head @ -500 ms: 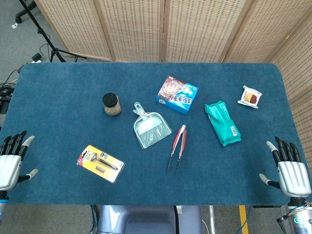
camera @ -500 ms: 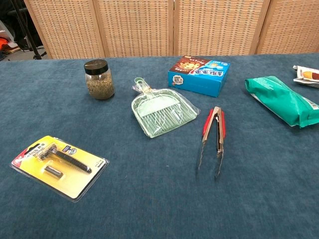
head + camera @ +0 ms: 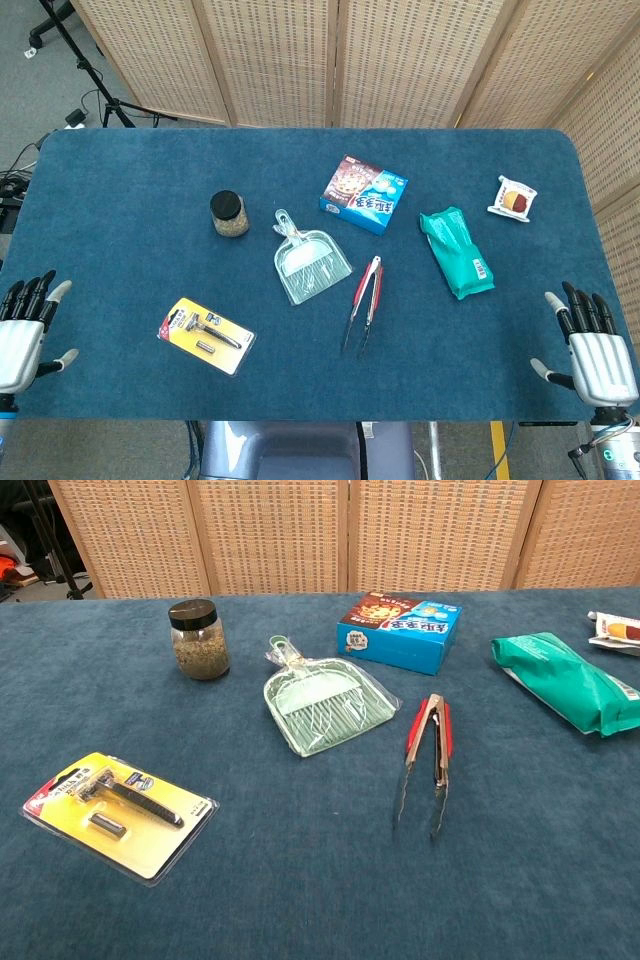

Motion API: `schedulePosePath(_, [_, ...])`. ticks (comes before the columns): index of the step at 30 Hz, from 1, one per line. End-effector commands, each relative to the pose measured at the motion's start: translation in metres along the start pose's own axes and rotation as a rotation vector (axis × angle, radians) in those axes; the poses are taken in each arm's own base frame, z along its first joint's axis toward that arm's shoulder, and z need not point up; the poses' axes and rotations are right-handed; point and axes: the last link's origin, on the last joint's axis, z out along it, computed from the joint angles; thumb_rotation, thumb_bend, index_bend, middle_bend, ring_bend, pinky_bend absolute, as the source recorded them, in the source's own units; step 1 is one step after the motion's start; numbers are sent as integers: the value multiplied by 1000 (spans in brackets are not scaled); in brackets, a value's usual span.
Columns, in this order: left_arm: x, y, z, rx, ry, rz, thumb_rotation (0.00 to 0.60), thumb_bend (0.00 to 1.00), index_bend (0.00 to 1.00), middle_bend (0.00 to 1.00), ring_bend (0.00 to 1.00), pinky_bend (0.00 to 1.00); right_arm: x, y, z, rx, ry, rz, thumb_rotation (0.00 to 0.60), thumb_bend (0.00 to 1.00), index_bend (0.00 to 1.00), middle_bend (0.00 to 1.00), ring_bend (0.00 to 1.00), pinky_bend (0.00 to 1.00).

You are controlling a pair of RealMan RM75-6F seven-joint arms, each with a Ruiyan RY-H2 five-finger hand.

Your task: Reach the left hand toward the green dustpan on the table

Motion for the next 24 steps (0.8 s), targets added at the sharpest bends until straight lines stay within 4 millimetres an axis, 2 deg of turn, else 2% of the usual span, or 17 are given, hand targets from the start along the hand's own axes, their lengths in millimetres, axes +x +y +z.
schedulePosePath(1, [0, 0, 0, -1, -4, 2, 600, 0, 0, 0, 0, 0, 0, 1, 1, -4, -4, -2, 600, 118, 102, 0, 0, 0])
schedulePosePath(19, [2, 6, -1, -14, 4, 5, 600, 0, 0, 0, 0, 0, -9, -6, 3, 16, -42, -14, 600, 129, 102, 0, 0, 0])
schedulePosePath(24, [7, 15, 8, -42, 23, 22, 600, 12, 0, 0, 0, 3, -13, -10, 3, 28, -63, -25, 600, 131, 102, 0, 0, 0])
